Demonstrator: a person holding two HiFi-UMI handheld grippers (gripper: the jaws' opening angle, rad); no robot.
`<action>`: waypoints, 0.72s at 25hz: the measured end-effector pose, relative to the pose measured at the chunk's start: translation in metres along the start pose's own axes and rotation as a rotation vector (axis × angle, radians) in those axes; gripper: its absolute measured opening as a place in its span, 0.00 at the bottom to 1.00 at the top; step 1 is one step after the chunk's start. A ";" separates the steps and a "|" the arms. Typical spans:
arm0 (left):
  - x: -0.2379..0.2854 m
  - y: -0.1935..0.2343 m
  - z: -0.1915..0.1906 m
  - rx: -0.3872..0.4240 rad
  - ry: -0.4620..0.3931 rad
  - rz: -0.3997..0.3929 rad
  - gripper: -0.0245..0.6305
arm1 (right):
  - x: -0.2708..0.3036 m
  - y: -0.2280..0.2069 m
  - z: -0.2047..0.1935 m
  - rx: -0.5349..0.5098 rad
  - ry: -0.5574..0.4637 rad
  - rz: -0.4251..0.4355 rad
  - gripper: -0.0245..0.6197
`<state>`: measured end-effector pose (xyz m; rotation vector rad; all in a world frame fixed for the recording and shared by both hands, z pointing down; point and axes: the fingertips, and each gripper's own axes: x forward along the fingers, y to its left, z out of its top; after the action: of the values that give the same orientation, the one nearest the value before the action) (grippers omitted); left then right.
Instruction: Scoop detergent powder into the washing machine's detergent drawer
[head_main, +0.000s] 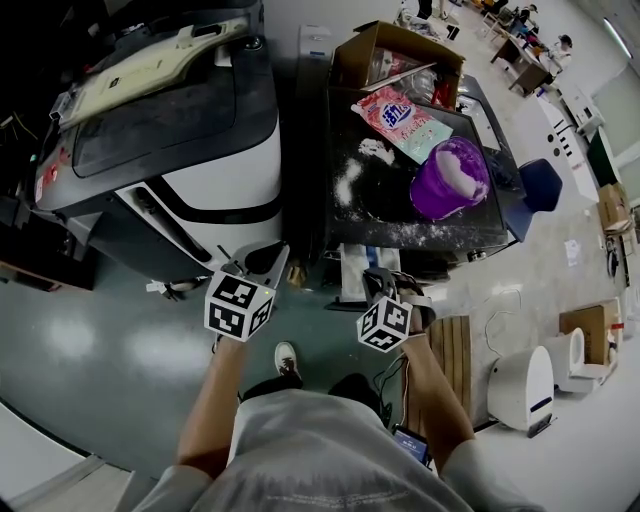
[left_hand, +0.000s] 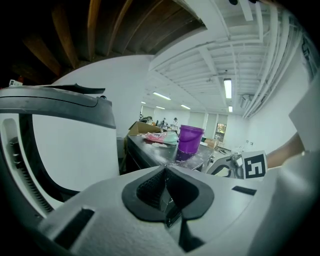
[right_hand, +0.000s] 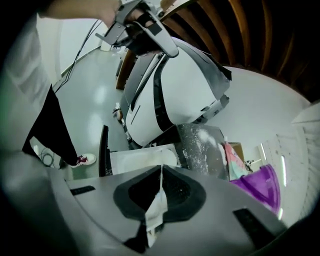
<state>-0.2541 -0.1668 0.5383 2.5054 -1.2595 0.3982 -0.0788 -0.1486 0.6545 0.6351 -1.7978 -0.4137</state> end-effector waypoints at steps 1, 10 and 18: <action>0.000 0.000 0.000 0.002 -0.001 0.001 0.05 | 0.000 0.001 -0.001 -0.033 0.005 -0.009 0.05; -0.002 0.004 -0.003 0.040 0.013 0.027 0.05 | 0.000 0.000 -0.004 -0.277 0.027 -0.132 0.05; -0.001 0.003 -0.005 0.083 0.027 0.045 0.05 | -0.005 -0.008 -0.001 -0.346 -0.007 -0.218 0.05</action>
<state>-0.2573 -0.1656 0.5426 2.5347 -1.3168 0.5028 -0.0753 -0.1518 0.6461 0.5843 -1.6166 -0.8544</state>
